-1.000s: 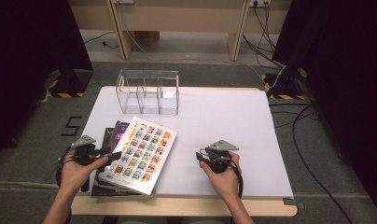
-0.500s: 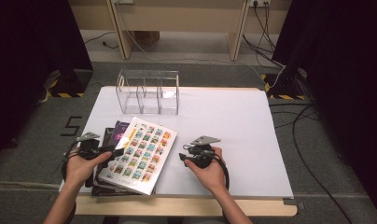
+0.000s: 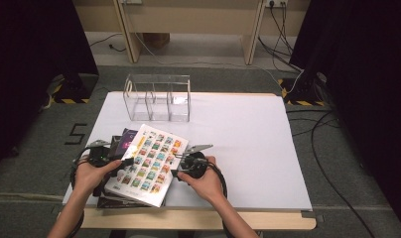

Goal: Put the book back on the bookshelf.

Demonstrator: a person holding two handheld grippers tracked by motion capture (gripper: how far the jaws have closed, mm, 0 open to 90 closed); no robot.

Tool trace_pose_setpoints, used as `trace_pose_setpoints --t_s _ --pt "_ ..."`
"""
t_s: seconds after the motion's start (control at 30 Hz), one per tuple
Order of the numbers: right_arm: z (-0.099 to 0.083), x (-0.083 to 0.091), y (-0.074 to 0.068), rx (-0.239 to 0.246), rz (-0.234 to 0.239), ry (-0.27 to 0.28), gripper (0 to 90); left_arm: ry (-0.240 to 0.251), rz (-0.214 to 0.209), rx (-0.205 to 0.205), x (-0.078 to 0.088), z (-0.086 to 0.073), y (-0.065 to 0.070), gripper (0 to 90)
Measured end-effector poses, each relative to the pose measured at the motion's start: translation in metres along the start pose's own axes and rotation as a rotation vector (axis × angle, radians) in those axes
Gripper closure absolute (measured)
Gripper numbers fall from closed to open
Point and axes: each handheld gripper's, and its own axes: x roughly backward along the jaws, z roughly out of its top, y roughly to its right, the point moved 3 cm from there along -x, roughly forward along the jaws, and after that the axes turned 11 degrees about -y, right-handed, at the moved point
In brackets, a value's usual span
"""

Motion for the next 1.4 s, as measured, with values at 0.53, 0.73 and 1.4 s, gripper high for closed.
trace_pose_setpoints --t_s 0.53,0.73,1.4 --pt "0.002 -0.008 0.002 -0.098 0.093 -0.058 45.2 0.002 0.014 0.051 0.002 -0.003 0.003 46.5" --pt "-0.001 -0.01 0.002 -0.152 0.149 -0.06 42.6 0.001 -0.014 0.051 0.004 -0.006 0.001 43.5" --pt "0.005 -0.009 0.017 -0.194 0.121 -0.03 41.2 0.023 -0.097 0.226 0.004 -0.014 0.009 53.3"
